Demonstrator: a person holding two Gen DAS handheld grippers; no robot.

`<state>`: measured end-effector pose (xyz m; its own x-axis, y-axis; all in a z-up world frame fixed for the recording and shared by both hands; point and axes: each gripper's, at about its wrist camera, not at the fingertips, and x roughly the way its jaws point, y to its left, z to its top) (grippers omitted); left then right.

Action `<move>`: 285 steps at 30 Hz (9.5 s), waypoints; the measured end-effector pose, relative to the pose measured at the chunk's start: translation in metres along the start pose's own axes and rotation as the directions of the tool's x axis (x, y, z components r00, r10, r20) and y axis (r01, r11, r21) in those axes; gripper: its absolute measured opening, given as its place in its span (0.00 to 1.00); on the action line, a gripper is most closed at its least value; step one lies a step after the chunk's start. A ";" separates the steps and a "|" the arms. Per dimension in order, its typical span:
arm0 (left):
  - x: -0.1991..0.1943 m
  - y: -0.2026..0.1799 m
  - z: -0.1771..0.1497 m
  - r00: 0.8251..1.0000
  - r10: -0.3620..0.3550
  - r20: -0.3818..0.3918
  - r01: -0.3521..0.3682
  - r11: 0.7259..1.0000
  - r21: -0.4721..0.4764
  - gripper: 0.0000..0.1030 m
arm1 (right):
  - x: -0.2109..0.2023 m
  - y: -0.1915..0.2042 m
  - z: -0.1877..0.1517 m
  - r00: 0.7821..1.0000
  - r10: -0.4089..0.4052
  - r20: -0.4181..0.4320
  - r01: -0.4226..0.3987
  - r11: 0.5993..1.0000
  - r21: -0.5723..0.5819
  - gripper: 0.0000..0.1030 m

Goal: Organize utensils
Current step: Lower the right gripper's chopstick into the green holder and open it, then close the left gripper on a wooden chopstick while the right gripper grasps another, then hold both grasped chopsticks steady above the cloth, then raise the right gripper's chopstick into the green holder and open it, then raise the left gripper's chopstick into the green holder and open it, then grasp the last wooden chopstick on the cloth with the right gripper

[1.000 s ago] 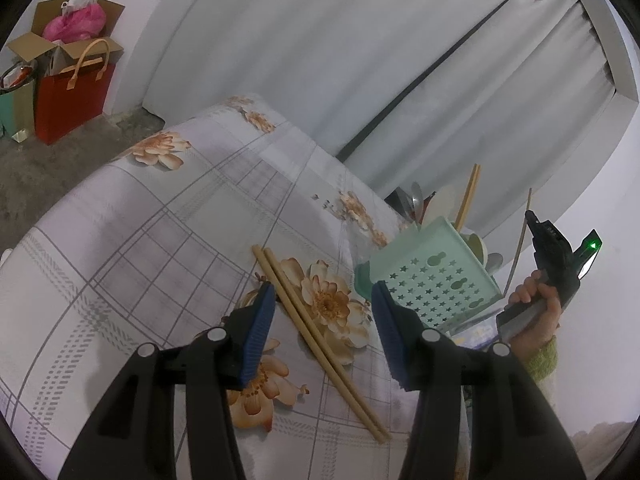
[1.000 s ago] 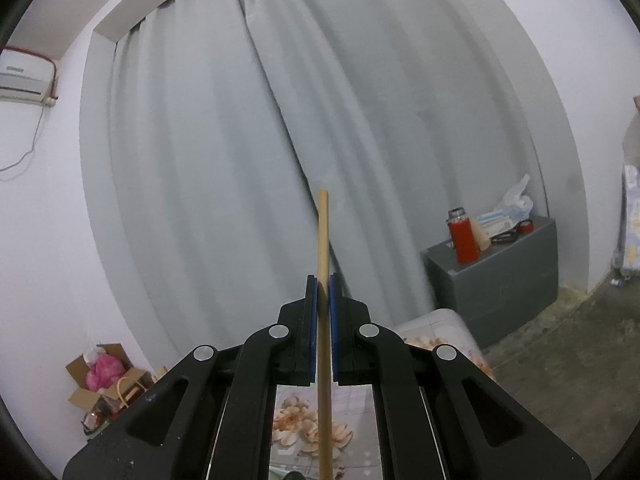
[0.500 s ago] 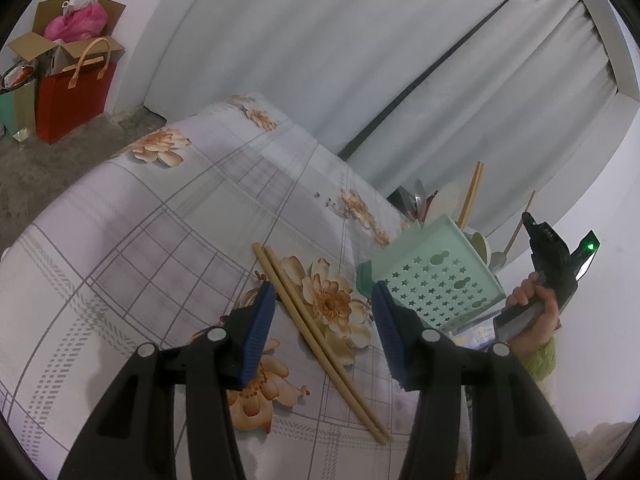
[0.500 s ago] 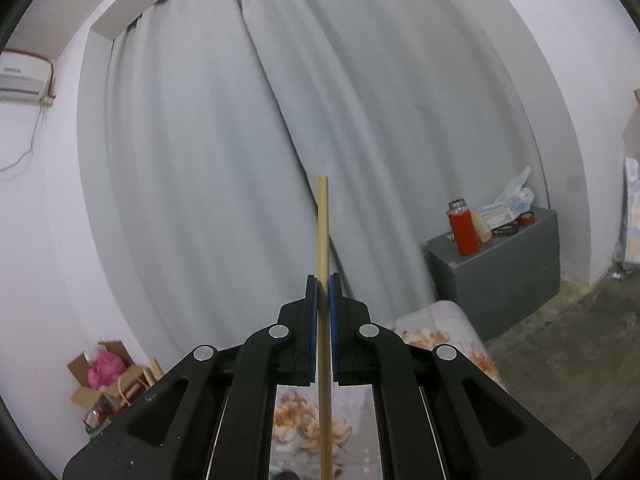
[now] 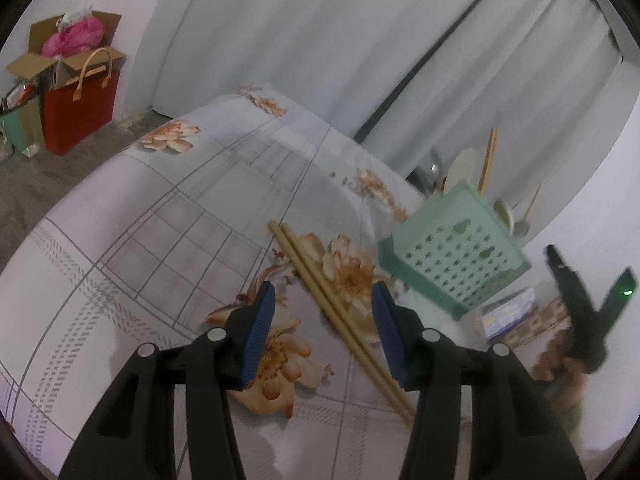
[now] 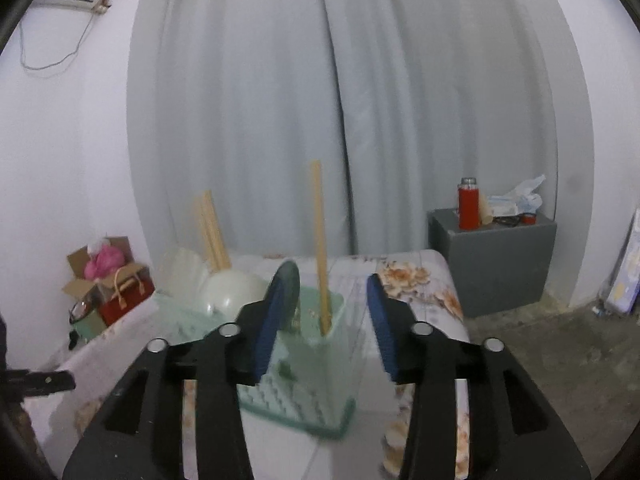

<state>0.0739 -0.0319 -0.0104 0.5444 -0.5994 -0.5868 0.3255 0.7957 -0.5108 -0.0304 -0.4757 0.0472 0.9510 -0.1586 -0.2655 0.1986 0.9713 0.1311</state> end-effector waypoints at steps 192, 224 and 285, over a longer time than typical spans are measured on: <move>0.089 -0.011 0.027 0.919 0.238 -0.315 -0.123 0.930 0.345 0.07 | 0.020 0.022 0.130 0.965 0.048 0.258 -0.121 0.952 0.279 0.04; 0.044 -0.016 0.038 0.966 0.175 -0.192 -0.110 0.945 0.309 0.06 | -0.014 0.032 0.038 0.993 0.117 -0.026 -0.109 0.973 0.204 0.40; 0.040 -0.032 -0.029 0.952 0.231 -0.198 -0.136 0.906 0.402 0.56 | -0.022 0.129 -0.085 0.690 0.231 -0.686 -0.170 0.973 0.156 0.47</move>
<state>0.0626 -0.0840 -0.0355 0.4403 -0.4043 -0.8016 0.5313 0.8371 -0.1304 -0.0459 -0.3321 -0.0109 0.5395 0.2362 -0.8082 0.0686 0.9443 0.3218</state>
